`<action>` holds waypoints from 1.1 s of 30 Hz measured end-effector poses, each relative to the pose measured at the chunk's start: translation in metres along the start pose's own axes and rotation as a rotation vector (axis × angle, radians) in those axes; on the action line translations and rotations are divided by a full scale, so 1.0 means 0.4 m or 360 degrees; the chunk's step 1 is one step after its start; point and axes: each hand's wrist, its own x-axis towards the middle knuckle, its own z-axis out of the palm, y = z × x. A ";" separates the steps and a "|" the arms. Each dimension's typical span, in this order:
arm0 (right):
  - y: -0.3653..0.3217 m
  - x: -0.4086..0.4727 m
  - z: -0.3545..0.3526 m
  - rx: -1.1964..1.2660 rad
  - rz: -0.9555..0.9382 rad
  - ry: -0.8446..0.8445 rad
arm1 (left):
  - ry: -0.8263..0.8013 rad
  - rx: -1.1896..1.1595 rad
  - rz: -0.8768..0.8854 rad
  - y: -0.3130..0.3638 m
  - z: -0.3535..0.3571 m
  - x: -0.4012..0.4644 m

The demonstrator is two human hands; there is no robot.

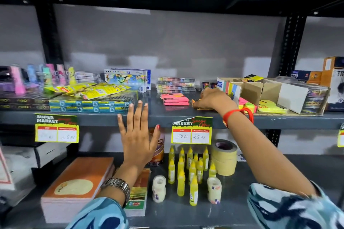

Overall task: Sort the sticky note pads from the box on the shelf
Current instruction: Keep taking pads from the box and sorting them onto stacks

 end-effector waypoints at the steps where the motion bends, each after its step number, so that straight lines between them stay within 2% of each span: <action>1: 0.001 0.008 0.002 0.0038 0.0010 0.0068 | -0.0009 -0.0002 -0.0001 0.000 0.001 0.001; 8: -0.001 -0.052 -0.013 0.0190 0.0030 0.0600 | 0.0008 -0.0043 0.0013 0.002 -0.004 0.002; 16: 0.102 -0.171 -0.204 0.0475 0.0065 0.1157 | 0.0018 -0.0048 -0.0027 0.007 -0.008 0.003; 19: 0.203 -0.183 -0.232 0.0474 0.0201 0.1128 | 0.0019 -0.0040 -0.0023 0.014 -0.018 0.005; 25: 0.350 -0.164 -0.182 0.0515 0.0508 0.0835 | -0.0034 -0.0015 -0.0033 0.018 -0.029 0.009; 29: 0.355 -0.147 -0.131 0.0497 0.0499 0.0706 | -0.0031 -0.0034 -0.0038 0.022 -0.038 0.008; 33: 0.348 -0.127 -0.110 0.0423 0.0365 0.0675 | -0.0064 -0.0040 -0.0047 0.023 -0.047 0.009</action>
